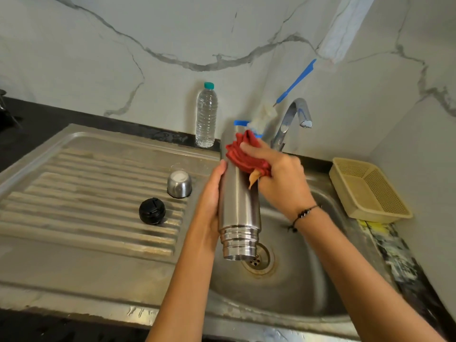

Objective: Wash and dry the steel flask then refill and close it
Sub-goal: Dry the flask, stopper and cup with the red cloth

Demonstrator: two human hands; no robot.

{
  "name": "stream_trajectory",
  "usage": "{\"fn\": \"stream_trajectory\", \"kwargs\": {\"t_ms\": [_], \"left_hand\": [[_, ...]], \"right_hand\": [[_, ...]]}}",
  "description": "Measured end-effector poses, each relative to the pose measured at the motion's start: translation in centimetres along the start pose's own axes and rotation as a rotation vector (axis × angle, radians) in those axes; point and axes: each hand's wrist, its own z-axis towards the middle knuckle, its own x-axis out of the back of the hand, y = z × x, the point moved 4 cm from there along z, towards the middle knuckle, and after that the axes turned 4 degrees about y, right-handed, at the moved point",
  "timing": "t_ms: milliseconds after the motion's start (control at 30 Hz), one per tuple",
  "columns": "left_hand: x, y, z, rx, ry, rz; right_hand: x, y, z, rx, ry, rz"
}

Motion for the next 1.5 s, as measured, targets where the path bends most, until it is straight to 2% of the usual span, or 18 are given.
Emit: {"fn": "stream_trajectory", "kwargs": {"t_ms": [100,233,300,467,567,667,800,900,1033,1167,1267,1400,1500], "left_hand": [[0.6,-0.5,0.0,0.024,0.058,-0.068],[1.5,-1.0,-0.3,0.113,0.147,-0.142],[2.2,-1.0,-0.1,0.084,0.209,-0.147],[2.2,-0.9,-0.6,0.065,0.232,-0.153],[2.5,-0.7,-0.4,0.028,0.274,-0.163],[2.5,-0.1,-0.3,0.012,0.238,-0.136],[1.5,0.5,-0.4,-0.033,0.148,-0.078],[0.9,0.7,-0.6,-0.020,0.106,-0.009],[0.9,0.7,-0.4,-0.026,0.057,0.034],[0.9,0.7,-0.5,-0.062,-0.014,-0.029],[1.0,0.1,-0.2,-0.072,0.028,-0.049],[1.2,-1.3,0.5,-0.011,0.002,-0.125],[2.6,-2.2,1.1,0.046,0.070,-0.179]], "right_hand": [[-1.1,-0.3,-3.6,0.026,-0.078,0.004],[-1.4,-0.7,-7.2,0.094,-0.048,0.019],[-1.7,-0.6,-8.1,0.098,-0.059,0.021],[-1.7,-0.9,-8.8,0.105,-0.035,-0.019],[-0.7,-0.8,-7.9,0.025,-0.126,0.212],[1.2,-0.2,-5.5,-0.097,-0.082,0.390],[2.4,0.2,-0.5,-0.091,0.161,0.274],[2.2,-0.3,3.1,-0.056,0.197,0.244],[0.9,-1.2,5.2,0.028,0.090,0.100],[0.1,-1.9,3.7,0.090,0.021,0.000],[-0.6,-1.6,1.9,0.099,-0.006,-0.067],[-1.4,-1.3,-1.5,0.084,-0.057,-0.067],[-2.6,-1.3,-4.8,0.130,-0.060,-0.050]]}}
